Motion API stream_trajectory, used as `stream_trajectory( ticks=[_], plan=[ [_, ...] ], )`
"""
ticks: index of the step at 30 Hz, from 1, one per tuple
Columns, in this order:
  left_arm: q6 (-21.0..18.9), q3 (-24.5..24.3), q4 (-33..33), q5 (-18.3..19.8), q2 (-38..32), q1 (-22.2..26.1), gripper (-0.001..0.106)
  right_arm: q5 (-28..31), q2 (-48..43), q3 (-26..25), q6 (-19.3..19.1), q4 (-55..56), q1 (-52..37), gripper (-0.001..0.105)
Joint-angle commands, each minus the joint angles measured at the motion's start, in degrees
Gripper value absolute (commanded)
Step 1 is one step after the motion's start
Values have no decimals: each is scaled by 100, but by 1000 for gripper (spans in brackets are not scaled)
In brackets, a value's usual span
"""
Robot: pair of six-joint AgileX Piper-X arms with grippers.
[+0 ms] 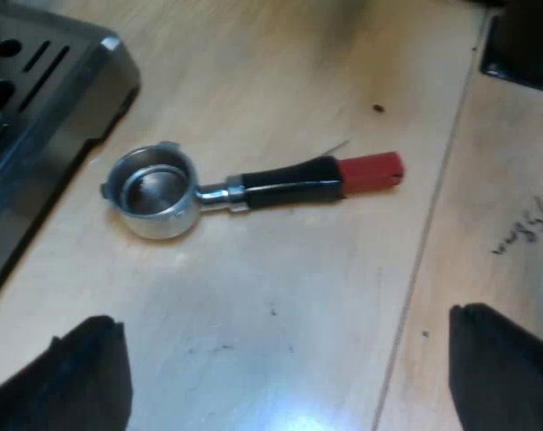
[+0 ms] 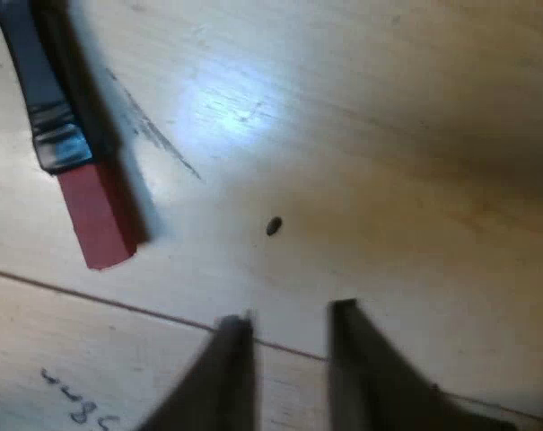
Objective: Put the handle in the coffee machine
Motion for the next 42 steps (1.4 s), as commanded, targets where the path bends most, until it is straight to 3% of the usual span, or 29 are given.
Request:
stream_trajectory(
  ticks=[1,7,11,24,35,42],
  plan=[
    [-17,4,-215,-141,69,-26,74,0,139,-27,235,-179,105,0],
    [-14,72,-284,-162,168,-26,74,81,487,-27,340,-649,313,0],
    [-14,273,-382,-162,168,-26,74,114,896,-21,837,-786,527,0],
    [-14,530,-466,20,168,-26,74,268,2133,28,866,-1372,766,0],
    [-35,530,-417,20,168,-26,74,268,2162,1242,875,-2581,1191,0],
    [-38,530,-417,20,168,-26,74,268,2577,1458,875,-2826,1493,0]
  ],
)
